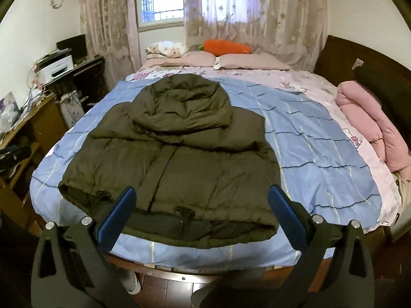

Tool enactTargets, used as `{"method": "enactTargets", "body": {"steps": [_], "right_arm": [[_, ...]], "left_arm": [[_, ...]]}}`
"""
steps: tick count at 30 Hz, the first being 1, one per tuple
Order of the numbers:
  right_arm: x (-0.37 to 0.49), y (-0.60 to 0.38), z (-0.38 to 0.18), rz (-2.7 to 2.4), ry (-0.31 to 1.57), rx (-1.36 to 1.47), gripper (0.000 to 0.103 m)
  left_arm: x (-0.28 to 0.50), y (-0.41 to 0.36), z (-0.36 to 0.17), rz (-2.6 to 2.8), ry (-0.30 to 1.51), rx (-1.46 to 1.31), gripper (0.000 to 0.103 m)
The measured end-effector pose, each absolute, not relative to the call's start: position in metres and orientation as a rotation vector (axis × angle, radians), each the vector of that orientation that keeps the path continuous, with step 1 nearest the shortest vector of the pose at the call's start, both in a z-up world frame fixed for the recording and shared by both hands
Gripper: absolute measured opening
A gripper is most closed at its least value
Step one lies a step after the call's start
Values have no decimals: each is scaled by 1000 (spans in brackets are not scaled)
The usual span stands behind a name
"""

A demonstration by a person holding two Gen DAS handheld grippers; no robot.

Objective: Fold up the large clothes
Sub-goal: 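Move both grippers back to the jacket hem, then roll both grippers and grasp the jacket hem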

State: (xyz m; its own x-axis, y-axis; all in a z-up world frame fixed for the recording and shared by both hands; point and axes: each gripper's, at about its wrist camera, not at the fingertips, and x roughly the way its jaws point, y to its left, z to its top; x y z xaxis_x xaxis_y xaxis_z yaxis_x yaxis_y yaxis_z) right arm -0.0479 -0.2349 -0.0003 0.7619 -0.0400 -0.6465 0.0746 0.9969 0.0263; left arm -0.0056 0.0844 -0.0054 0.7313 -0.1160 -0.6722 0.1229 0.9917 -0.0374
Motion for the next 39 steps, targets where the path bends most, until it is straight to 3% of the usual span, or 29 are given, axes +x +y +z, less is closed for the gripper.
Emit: {"method": "enactTargets", "body": {"steps": [23, 33, 39], "right_arm": [[-41, -244, -6, -24, 749, 131, 102], [-32, -301, -47, 71, 913, 701, 102], [-34, -321, -72, 83, 950, 880, 102]], "left_arm": [[-2, 77, -12, -151, 768, -7, 101], [23, 129, -78, -353, 1132, -641, 101], [25, 140, -101, -357, 1174, -780, 101]]}}
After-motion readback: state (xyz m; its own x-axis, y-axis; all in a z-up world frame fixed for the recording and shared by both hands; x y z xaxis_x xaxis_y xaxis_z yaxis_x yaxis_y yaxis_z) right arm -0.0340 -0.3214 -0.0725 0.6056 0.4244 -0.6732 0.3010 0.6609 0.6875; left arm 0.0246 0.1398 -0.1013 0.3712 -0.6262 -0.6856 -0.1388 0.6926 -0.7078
